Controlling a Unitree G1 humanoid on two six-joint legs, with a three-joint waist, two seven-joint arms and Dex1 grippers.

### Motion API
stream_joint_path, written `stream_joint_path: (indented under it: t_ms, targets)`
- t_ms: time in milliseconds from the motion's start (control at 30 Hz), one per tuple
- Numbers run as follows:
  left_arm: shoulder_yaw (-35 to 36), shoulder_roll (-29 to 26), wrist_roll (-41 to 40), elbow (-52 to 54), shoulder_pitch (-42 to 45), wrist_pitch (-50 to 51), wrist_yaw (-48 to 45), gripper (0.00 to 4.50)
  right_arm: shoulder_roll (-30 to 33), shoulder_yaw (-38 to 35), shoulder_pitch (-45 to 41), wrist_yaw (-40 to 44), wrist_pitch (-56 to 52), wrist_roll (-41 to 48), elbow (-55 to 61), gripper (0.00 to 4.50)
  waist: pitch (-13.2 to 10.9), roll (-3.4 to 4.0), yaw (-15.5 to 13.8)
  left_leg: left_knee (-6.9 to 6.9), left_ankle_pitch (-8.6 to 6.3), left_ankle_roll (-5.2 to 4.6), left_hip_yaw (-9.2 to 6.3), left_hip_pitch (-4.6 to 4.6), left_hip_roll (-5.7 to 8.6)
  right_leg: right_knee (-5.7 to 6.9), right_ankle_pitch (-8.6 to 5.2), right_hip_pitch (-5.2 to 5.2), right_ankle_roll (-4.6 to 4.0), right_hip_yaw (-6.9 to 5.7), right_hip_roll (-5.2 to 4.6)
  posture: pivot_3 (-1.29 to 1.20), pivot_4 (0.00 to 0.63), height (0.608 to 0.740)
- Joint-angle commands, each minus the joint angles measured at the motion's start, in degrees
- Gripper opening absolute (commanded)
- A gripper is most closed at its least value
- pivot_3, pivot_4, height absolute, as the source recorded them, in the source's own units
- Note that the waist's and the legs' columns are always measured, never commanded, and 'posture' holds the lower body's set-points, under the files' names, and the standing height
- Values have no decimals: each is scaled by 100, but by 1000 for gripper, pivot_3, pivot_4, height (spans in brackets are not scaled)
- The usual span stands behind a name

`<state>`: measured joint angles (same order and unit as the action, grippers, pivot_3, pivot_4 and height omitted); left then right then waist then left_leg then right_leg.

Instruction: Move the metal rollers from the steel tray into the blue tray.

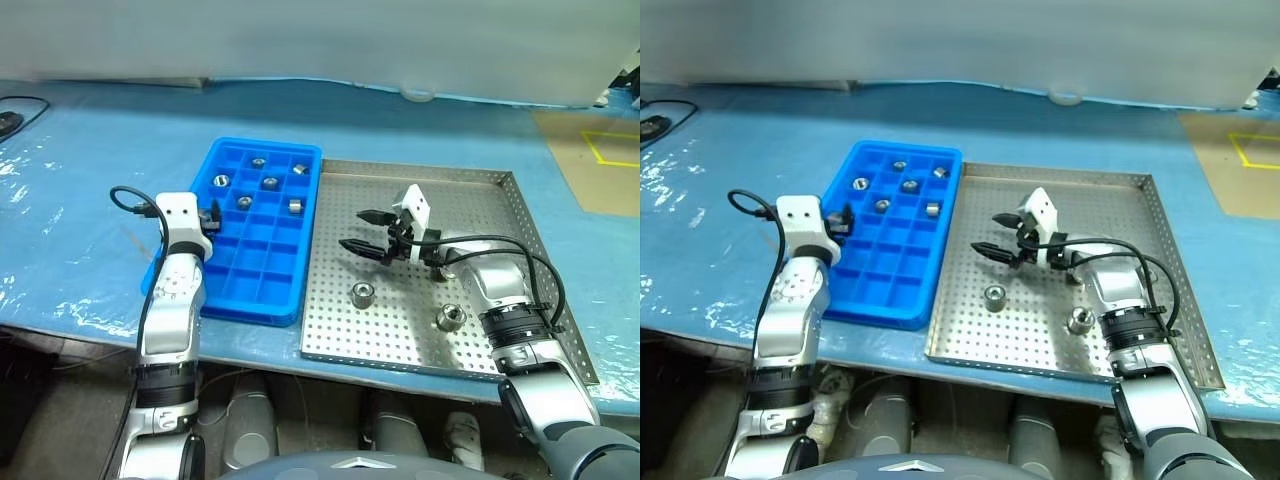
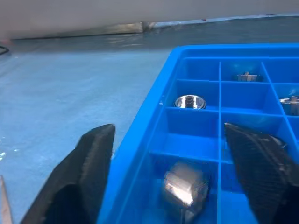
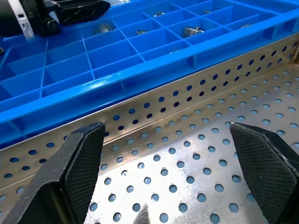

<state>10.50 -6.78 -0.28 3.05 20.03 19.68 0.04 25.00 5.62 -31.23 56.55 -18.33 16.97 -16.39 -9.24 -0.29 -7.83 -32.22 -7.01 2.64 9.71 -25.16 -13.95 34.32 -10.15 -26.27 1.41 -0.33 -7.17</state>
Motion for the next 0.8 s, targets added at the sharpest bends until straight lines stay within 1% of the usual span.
stream_joint_path:
  t_ms: [33, 133, 233, 333, 367, 433, 600, 733, 800]
  targets:
    - [-237, -102, -459, -149, 509, -539, -796, 3804, 81, -237, 69, -112, -28, 94, 408, 4500, 0, 0, -15, -1, 1, 1, 0, -1, 0, 1, 0, -1, 0, 0, 0, 121, 150, 740]
    - [-492, -251, -847, -547, 969, -1055, -1848, 3804, 128, -416, 245, -245, -211, 244, 755, 4500, 0, 0, -9, -2, 1, 1, 0, 1, 2, 4, 1, -1, 0, 4, 0, 47, 150, 740]
    - [-720, -425, -1225, -1042, 1378, -1250, -2933, 3804, 248, -793, 581, -393, -581, 584, 1342, 4500, 0, 0, 30, 0, 1, 1, 2, 4, 4, 4, 0, -2, 0, 11, 1, -5, 150, 740]
    - [-1003, -555, -1471, -1524, 1691, -1291, -3940, 3804, 491, -1095, 923, -562, -797, 681, 1762, 4500, 1, 1, 100, 2, 1, 0, 10, 12, 7, 4, 0, -3, 0, 23, 2, -62, 150, 740]
    - [-1194, -589, -1548, -1691, 1800, -1259, -4445, 3804, 615, -1252, 1075, -611, -809, 703, 1895, 4500, 1, 1, 127, 2, 1, 0, 11, 13, 7, 4, 0, -3, 0, 25, 2, -95, 150, 740]
    - [-1459, -634, -1644, -1969, 1963, -1181, -5167, 3804, 785, -1467, 1291, -704, -849, 749, 2088, 4500, 1, 1, 202, 2, 1, 0, 14, 18, 7, 6, 0, -2, 0, 28, 2, -131, 150, 740]
    - [-2220, -651, -1460, -2876, 2482, -1063, -6645, 3804, 1126, -2010, 1867, -1001, -997, 785, 2544, 4500, 1, 2, 331, 1, 2, 1, 28, 34, 8, 17, 0, -1, 1, 43, 2, -225, 150, 740]
    - [-2836, -584, -1106, -3472, 2815, -1348, -7573, 3804, 1171, -2296, 2409, -1260, -1098, 821, 2989, 4500, 1, 2, 485, 3, 1, 1, 32, 46, 10, 16, -2, 5, 4, 50, 2, -320, 150, 740]
    - [-2996, -539, -993, -3692, 2920, -1455, -7856, 3804, 1162, -2375, 2608, -1360, -1135, 840, 3166, 4500, 1, 2, 551, 8, 1, 1, 32, 47, 10, 12, -3, 5, 6, 50, 2, -341, 150, 740]
